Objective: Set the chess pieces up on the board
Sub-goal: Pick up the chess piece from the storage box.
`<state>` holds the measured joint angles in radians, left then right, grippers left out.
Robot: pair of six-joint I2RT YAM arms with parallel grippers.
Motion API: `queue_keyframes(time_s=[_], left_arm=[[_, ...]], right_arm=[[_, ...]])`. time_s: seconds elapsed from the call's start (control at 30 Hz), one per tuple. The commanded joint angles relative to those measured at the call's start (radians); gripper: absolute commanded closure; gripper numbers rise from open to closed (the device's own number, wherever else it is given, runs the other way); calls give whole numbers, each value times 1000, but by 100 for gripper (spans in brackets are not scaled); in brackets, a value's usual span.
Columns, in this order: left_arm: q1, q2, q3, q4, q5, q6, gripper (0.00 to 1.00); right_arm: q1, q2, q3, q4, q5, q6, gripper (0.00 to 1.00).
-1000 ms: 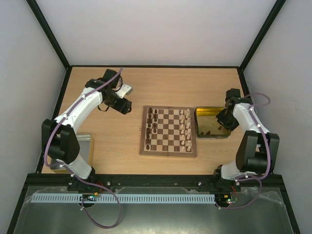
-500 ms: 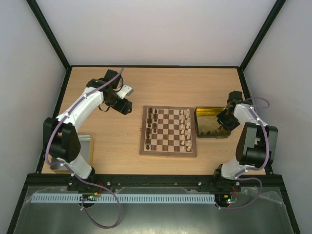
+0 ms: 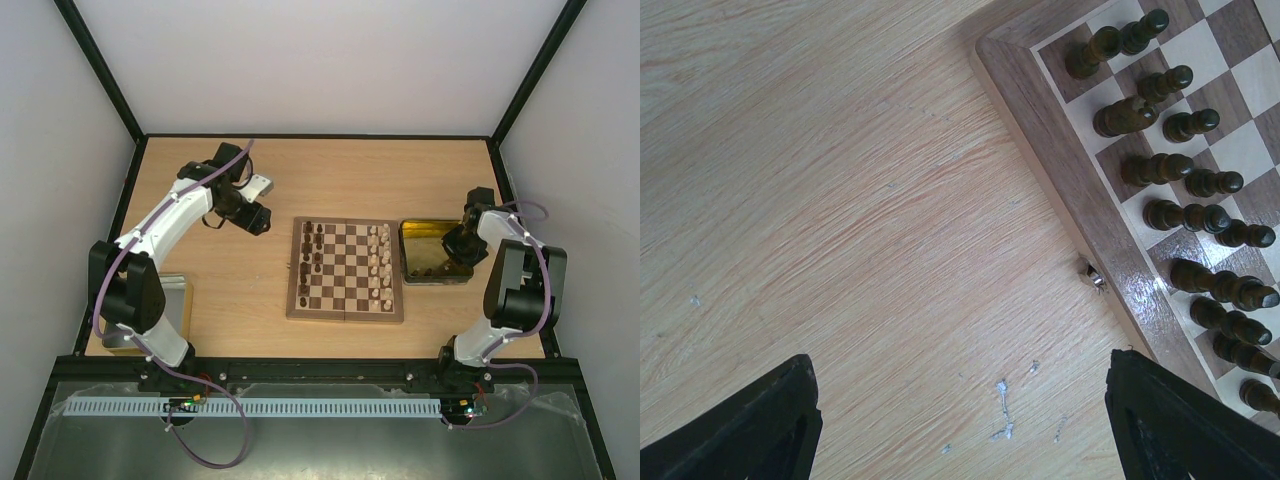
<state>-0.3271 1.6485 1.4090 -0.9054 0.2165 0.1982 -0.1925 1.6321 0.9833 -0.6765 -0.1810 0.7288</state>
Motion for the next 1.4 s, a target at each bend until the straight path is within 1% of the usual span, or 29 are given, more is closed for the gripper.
queue_keyframes(time_s=[0.0,0.2,0.5,0.63,0.73,0.83,1.0,1.2,1.37], left_arm=[[-3,0,17,-17,-3,4,22],[-4,4,21,-19,-1,3,22],[-3,-7,13,-17,1,3,22],[-3,-10,11,-17,0,3,22],[-3,-11,13,-17,-1,3,22],[-3,-10,14,-17,-2,3,22],[-4,-9,20,-19,-2,3,22],[-4,-9,22,-20,-1,3,22],[-4,-9,27,-21,-1,2,22]], right_arm=[[-5,13,0,14,4,-16,88],[-5,13,-27,27,-8,-33,90],[-4,30,-41,33,-43,-49,87],[3,21,-32,24,-48,-46,91],[33,-1,4,-8,-23,-48,93],[112,-28,75,-79,41,-56,93],[309,-83,212,-219,162,-55,93],[577,-68,393,-394,171,-119,93],[813,-25,470,-439,107,-138,91]])
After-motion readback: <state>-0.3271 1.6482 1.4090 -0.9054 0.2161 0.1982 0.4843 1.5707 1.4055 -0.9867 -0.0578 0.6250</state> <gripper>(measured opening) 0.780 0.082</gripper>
